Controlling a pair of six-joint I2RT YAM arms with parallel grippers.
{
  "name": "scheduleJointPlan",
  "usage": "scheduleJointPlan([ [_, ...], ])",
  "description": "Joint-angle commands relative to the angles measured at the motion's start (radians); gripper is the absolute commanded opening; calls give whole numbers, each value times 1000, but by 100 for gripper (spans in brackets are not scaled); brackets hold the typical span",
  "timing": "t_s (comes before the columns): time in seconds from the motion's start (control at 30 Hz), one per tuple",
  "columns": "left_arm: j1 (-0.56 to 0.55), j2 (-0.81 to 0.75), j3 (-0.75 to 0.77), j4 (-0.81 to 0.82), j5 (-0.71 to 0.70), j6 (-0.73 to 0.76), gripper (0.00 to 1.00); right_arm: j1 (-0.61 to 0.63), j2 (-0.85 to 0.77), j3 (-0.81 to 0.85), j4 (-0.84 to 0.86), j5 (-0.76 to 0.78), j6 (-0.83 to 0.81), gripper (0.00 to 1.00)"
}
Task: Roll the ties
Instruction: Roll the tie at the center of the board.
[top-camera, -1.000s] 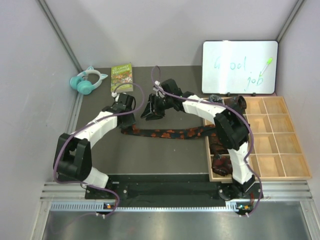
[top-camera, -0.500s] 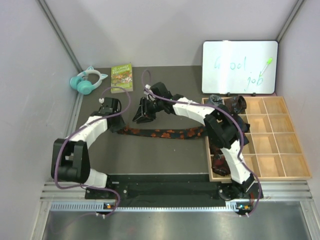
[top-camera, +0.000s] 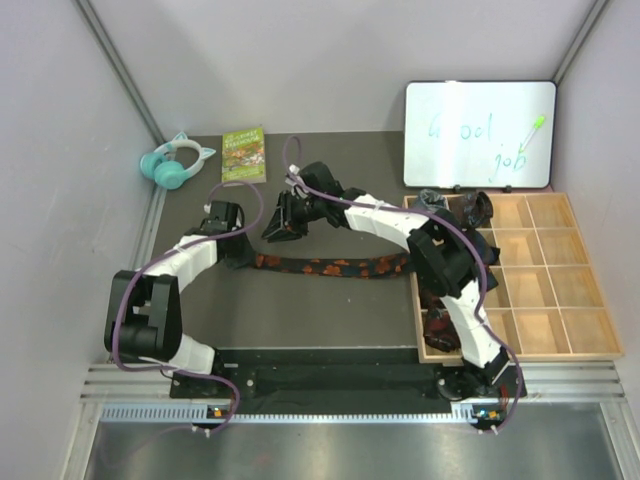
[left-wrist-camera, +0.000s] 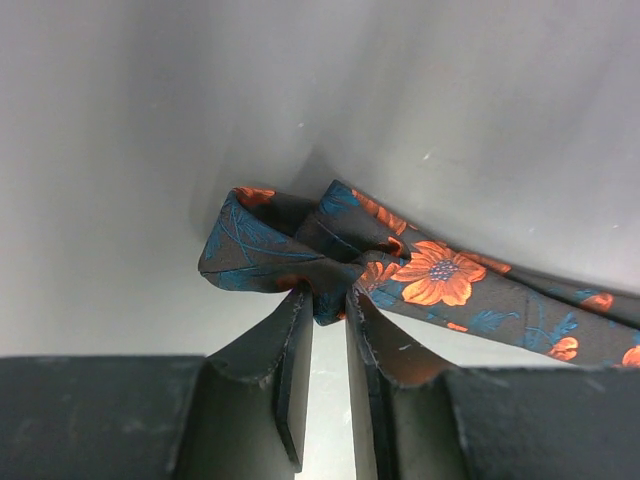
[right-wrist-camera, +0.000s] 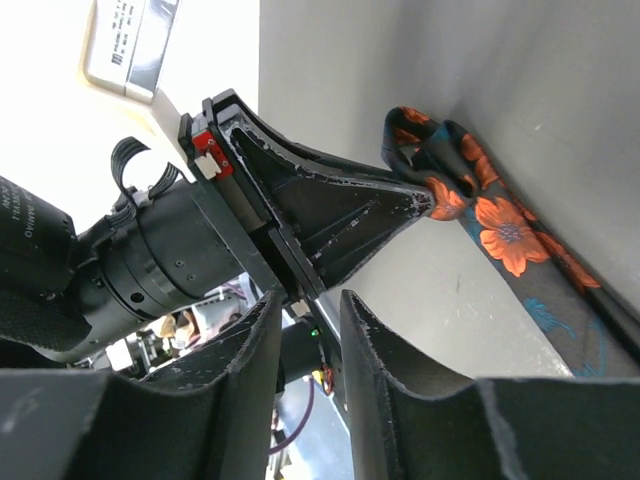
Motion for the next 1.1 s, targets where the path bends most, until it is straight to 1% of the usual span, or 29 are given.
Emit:
scheduleJointPlan([
  [0.0,6,4,6,76,21,-29,25,25,19,46,45,-1,15,29],
  [0.13,6,38,31,75,44,-35,25,26,11,20,38,31,8,22],
  [0.27,4,28,20,73,37,-41,26,26,36,31,-1,52,-2,14],
  [0.37,6,16,14,63,31,-38,21,32,85,72,-22,53,-7,12],
  [0.47,6,-7,20,35,5,-35,18,43,126,108,-45,59,-19,14],
  [0.57,30,-39,42,-6,-11,-30,14,49,142,112,-27,64,-13,19],
  [0.67,92,-74,60,-36,-6,-26,10,52,149,117,2,68,2,21],
  [0.77,126,-102,68,-51,5,-13,5,54,166,140,7,76,15,23],
  [0.8,156,-105,71,-57,12,-12,5,54,181,154,6,78,16,23],
  [0.87,178,-116,69,-63,17,-7,4,61,210,212,-14,76,18,24],
  [1.07,207,-123,80,-85,29,2,4,89,330,367,-2,58,67,24],
])
